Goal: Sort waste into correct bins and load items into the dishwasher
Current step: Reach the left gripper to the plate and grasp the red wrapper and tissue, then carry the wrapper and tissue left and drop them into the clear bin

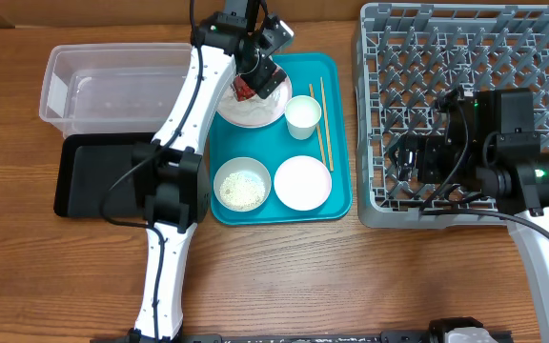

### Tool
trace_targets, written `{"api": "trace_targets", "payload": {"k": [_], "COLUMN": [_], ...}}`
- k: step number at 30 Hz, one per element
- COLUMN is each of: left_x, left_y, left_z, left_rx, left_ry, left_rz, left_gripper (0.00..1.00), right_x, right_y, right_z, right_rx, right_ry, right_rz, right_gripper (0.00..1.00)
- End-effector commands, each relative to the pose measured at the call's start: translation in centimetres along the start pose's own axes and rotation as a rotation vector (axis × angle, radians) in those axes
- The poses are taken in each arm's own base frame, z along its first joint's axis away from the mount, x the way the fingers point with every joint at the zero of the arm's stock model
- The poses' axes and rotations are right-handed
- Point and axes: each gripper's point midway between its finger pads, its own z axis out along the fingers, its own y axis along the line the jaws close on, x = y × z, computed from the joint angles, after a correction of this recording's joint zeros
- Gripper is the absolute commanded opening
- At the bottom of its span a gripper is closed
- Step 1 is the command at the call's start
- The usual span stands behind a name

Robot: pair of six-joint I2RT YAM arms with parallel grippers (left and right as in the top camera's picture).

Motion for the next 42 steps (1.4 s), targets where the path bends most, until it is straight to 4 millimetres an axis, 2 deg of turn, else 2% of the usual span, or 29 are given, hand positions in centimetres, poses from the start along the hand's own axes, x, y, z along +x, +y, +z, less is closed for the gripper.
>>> {"api": "trace_targets", "payload": {"k": [1, 5, 13, 17, 21, 22, 24, 25, 26, 27, 29, 30, 31, 36, 39, 42], "left_x": [0.5, 1.9, 5.5, 6.5, 6.8, 6.8, 6.9, 6.9, 7.1, 7.3, 7.6, 7.7, 7.8, 7.2, 5.6, 2.7], "left_y": [0.2, 0.1, -1.6, -2.0, -2.2, -2.2, -2.2, -2.3, -2.4, -2.5, -2.7, -2.7, -2.7, -1.6, -0.2, 1.1], "left_z": [1.5, 2.8, 5.8, 7.0, 7.3, 7.3, 7.3, 7.3, 7.2, 7.2, 7.1, 7.0, 7.0, 6.3, 4.2, 0.7], "left_rx": [-0.006, 0.011, 0.081, 0.094, 0.097, 0.098, 0.099, 0.101, 0.104, 0.109, 0.117, 0.115, 0.111, 0.051, -0.006, -0.047], "left_ry": [0.013, 0.054, 0.168, 0.195, 0.204, 0.205, 0.207, 0.210, 0.217, 0.225, 0.241, 0.246, 0.248, 0.248, 0.215, 0.142], "left_rz": [0.000, -0.013, -0.034, -0.044, -0.072, -0.072, -0.071, -0.072, -0.073, -0.074, -0.081, -0.094, -0.111, -0.196, -0.240, -0.279], "left_gripper": [1.00, 1.00, 1.00, 1.00, 1.00, 0.97, 0.79, 0.68, 0.48, 0.32, 0.14, 0.08, 0.04, 0.04, 0.04, 0.04], "right_x": [-0.7, -0.7, -0.7, -0.7, -0.7, -0.7, -0.8, -0.8, -0.8, -0.8, -0.8, -0.8, -0.9, -1.1, -1.2, -1.2], "right_y": [0.5, 0.4, 0.5, 0.5, 0.5, 0.5, 0.5, 0.5, 0.5, 0.5, 0.5, 0.6, 0.6, 0.7, 0.7, 0.7], "right_z": [-0.5, -0.5, -0.5, -0.5, -0.5, -0.5, -0.5, -0.5, -0.5, -0.5, -0.5, -0.5, -0.5, -0.6, -0.6, -0.6], "right_rx": [-0.011, -0.011, -0.011, -0.012, -0.012, -0.012, -0.012, -0.012, -0.012, -0.012, -0.016, -0.017, -0.018, -0.025, -0.025, -0.026], "right_ry": [-0.023, -0.024, -0.024, -0.023, -0.025, -0.026, -0.027, -0.027, -0.027, -0.027, -0.028, -0.029, -0.031, -0.041, -0.043, -0.046], "right_rz": [-0.013, -0.013, -0.014, -0.013, -0.014, -0.014, -0.014, -0.014, -0.014, -0.014, -0.011, -0.011, -0.012, -0.014, -0.015, -0.016], "right_gripper": [1.00, 1.00, 1.00, 1.00, 1.00, 1.00, 1.00, 1.00, 1.00, 1.00, 1.00, 1.00, 1.00, 1.00, 1.00, 1.00]}}
